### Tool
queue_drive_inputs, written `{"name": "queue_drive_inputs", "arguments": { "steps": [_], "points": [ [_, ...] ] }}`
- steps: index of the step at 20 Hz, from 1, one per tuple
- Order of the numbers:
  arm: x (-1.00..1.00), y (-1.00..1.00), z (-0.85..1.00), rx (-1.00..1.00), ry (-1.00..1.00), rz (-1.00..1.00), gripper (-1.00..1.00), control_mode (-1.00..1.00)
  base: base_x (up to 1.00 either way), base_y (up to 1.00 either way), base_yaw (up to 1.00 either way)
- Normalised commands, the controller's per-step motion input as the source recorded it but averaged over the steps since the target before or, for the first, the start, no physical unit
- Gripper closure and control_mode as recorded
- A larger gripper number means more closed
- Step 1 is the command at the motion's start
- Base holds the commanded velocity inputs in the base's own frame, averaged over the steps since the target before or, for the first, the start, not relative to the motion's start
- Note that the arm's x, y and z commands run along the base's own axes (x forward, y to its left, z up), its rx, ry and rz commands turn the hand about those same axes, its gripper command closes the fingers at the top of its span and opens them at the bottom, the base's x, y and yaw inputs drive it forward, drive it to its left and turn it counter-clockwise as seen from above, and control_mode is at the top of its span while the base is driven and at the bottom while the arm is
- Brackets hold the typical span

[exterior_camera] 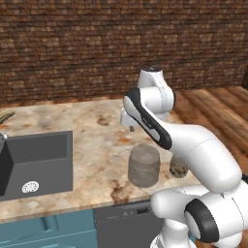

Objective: Pick the jar and jar from the dining table and place them in the open cabinet. Close the cabinet after placing the objects.

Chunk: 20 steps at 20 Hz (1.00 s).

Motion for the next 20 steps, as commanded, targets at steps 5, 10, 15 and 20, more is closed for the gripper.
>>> {"name": "queue_drive_inputs", "arguments": {
  "steps": [5, 10, 15, 20],
  "points": [
    [0.33, 0.26, -0.32, 0.00, 0.09, 0.00, -1.00, -1.00, 0.00, 0.00, 0.00],
    [0.20, 0.15, -0.31, 0.00, 0.05, 0.00, -1.00, -1.00, 0.00, 0.00, 0.00],
    [0.00, 0.02, -0.44, 0.03, 0.01, 0.00, -1.00, -1.00, 0.00, 0.00, 0.00],
    [0.00, 0.00, -0.55, 0.05, 0.00, 0.00, -1.00, -1.00, 0.00, 0.00, 0.00]
  ]
}}
